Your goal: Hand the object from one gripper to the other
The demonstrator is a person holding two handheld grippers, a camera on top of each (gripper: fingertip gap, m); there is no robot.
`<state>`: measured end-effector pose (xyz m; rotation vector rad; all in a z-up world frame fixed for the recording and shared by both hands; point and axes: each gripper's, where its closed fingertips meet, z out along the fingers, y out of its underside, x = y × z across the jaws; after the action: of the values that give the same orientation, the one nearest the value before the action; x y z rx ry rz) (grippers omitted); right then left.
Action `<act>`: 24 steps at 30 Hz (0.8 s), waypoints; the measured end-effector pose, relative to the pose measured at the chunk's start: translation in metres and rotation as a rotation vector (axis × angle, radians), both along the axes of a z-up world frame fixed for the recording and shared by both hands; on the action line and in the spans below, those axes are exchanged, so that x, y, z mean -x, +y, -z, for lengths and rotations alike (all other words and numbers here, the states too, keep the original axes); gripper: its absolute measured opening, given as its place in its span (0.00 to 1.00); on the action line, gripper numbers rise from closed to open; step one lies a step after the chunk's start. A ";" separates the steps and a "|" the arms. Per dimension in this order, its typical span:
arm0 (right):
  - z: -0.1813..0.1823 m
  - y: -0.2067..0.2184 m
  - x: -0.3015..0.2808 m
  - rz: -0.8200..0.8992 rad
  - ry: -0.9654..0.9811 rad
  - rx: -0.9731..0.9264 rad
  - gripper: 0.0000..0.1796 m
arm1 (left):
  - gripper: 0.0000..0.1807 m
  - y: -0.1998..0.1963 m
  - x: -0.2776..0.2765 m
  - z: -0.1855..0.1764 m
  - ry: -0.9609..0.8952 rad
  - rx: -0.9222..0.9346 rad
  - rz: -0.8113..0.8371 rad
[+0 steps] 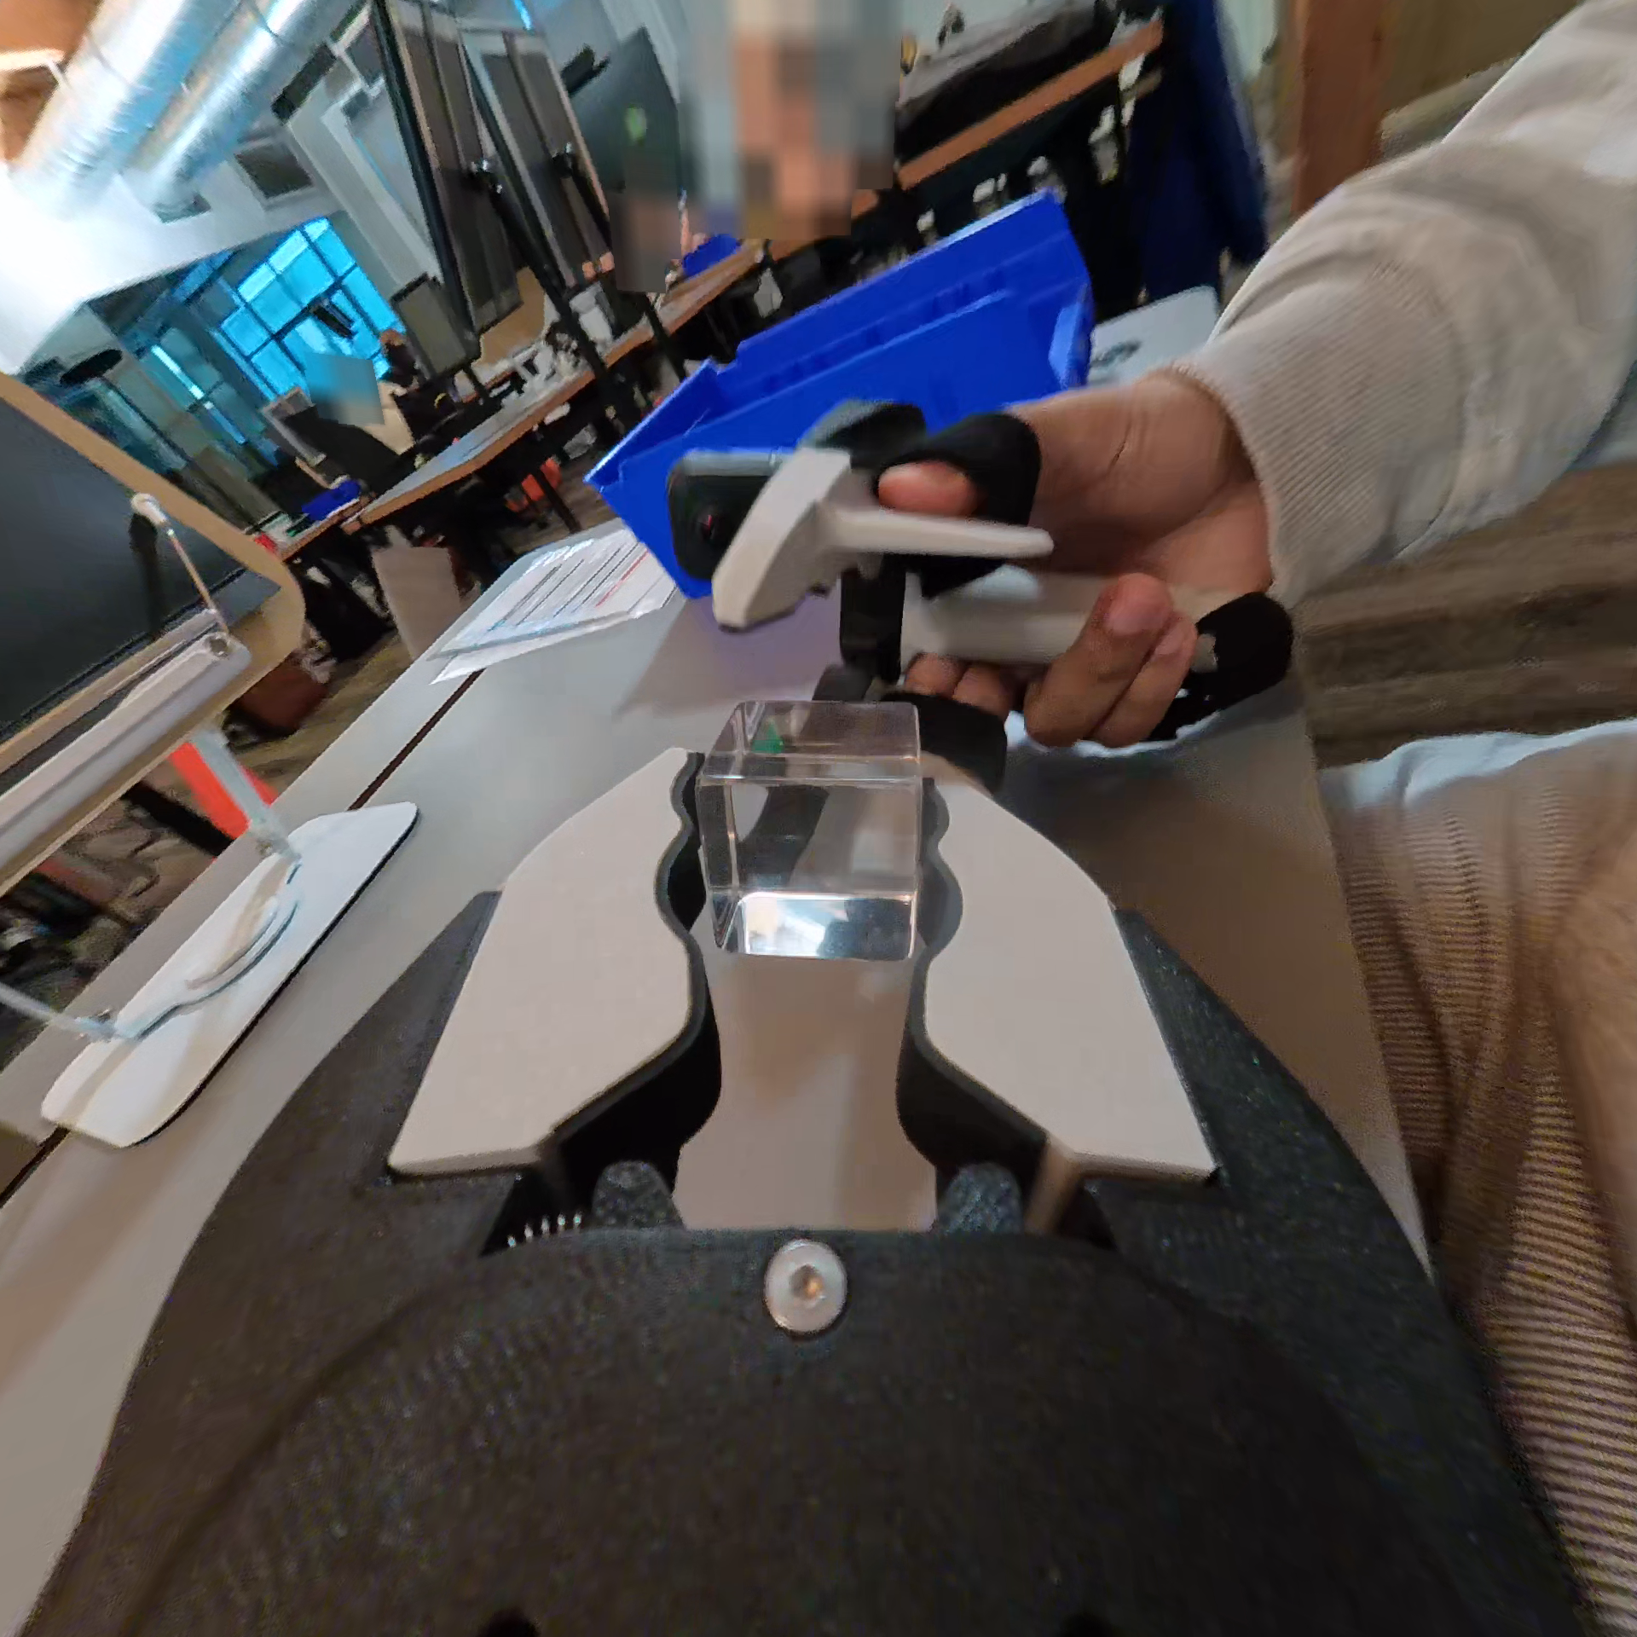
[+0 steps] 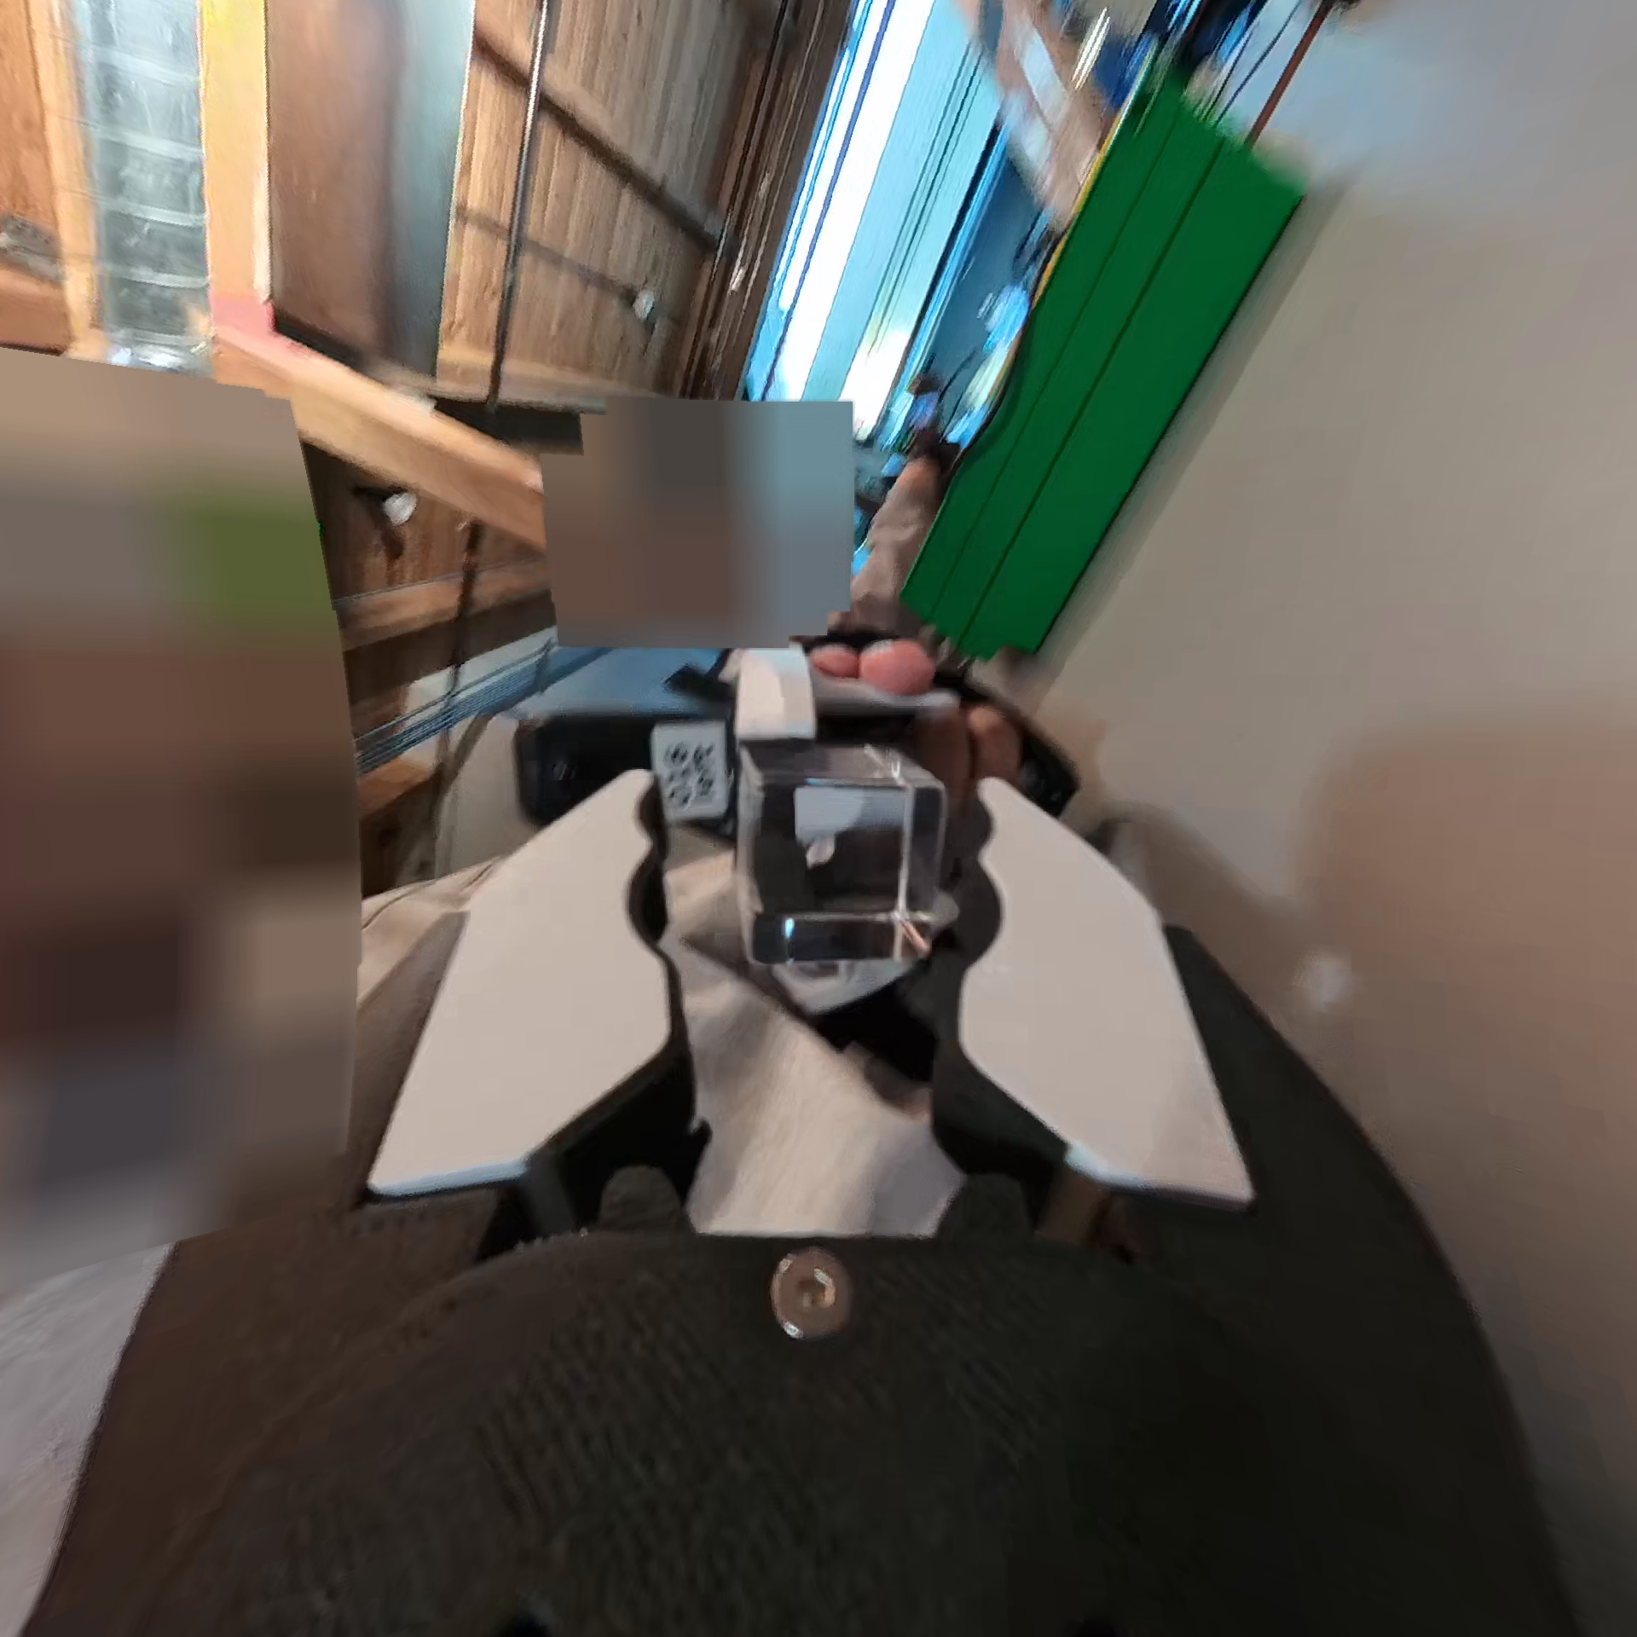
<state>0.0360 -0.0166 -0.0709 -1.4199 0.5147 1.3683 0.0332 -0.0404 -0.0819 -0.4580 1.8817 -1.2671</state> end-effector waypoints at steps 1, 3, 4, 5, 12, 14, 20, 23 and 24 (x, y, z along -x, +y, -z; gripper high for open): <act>0.002 0.001 -0.005 0.040 -0.038 0.016 0.37 | 0.26 0.003 -0.003 0.004 0.003 -0.030 -0.025; 0.012 0.001 -0.013 0.107 -0.186 0.095 0.37 | 0.26 0.010 -0.009 0.010 0.020 -0.085 -0.089; 0.018 0.001 -0.015 0.138 -0.294 0.136 0.38 | 0.26 0.014 -0.012 0.012 0.025 -0.112 -0.129; 0.020 0.001 -0.017 0.167 -0.412 0.169 0.38 | 0.26 0.019 -0.016 0.014 0.025 -0.141 -0.179; 0.015 0.005 -0.011 0.274 -0.802 0.254 0.41 | 0.26 0.030 -0.021 0.018 -0.029 -0.418 -0.362; 0.022 0.006 -0.006 0.249 -0.800 0.281 0.41 | 0.26 0.027 -0.020 0.018 -0.060 -0.499 -0.384; 0.024 0.010 0.006 0.230 -0.871 0.291 0.35 | 0.27 0.020 -0.017 0.022 -0.094 -0.646 -0.415; 0.028 0.009 0.003 0.247 -0.894 0.310 0.30 | 0.26 0.015 -0.015 0.020 -0.097 -0.642 -0.409; 0.028 0.008 0.002 0.241 -0.890 0.303 0.27 | 0.26 0.013 -0.014 0.020 -0.097 -0.635 -0.402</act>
<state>0.0335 -0.0088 -0.0985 -1.9544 0.2808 0.3807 0.0471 -0.0272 -0.1020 -0.3913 1.8654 -0.3876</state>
